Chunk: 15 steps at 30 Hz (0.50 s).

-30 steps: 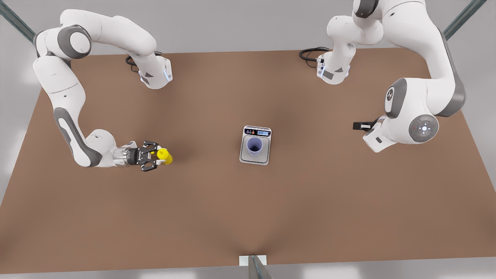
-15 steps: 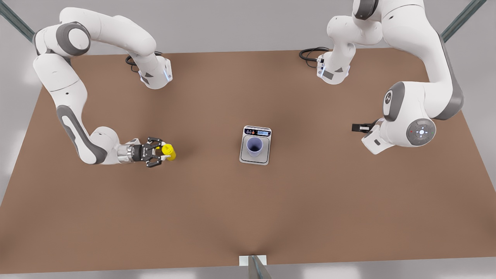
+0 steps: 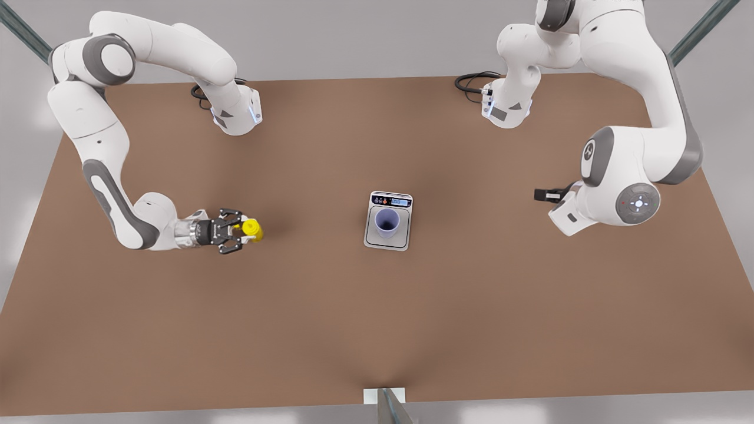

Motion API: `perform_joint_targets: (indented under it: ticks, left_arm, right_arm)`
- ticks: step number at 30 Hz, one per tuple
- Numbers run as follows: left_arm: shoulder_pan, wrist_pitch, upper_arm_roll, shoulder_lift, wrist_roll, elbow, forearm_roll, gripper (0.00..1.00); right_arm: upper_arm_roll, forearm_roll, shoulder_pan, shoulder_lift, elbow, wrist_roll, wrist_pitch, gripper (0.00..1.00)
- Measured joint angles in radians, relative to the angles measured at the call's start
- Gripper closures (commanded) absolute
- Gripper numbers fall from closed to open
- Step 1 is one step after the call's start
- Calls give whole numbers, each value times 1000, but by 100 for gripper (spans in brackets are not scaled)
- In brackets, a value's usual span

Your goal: Move cup to the weight, pick up sauce bottle, pour sauce

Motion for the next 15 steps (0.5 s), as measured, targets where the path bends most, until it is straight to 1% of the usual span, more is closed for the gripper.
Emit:
perform_joint_targets:
  ticks: [2, 6, 11, 15]
  left_arm:
    - [0, -3, 0, 0, 0, 1, 0, 0]
    - [0, 1, 0, 2, 0, 2, 0, 0]
    - [0, 4, 0, 6, 2, 2, 0, 0]
    - [0, 4, -2, 8, 3, 8, -1, 0]
  right_arm:
    - [2, -54, 0, -1, 8, -33, 9, 36]
    - [-6, -10, -10, 8, 12, 53, -8, 36]
    - [-8, -4, -68, 113, 15, 49, -32, 36]
    - [-13, -13, -77, 122, 9, -11, -55, 36]
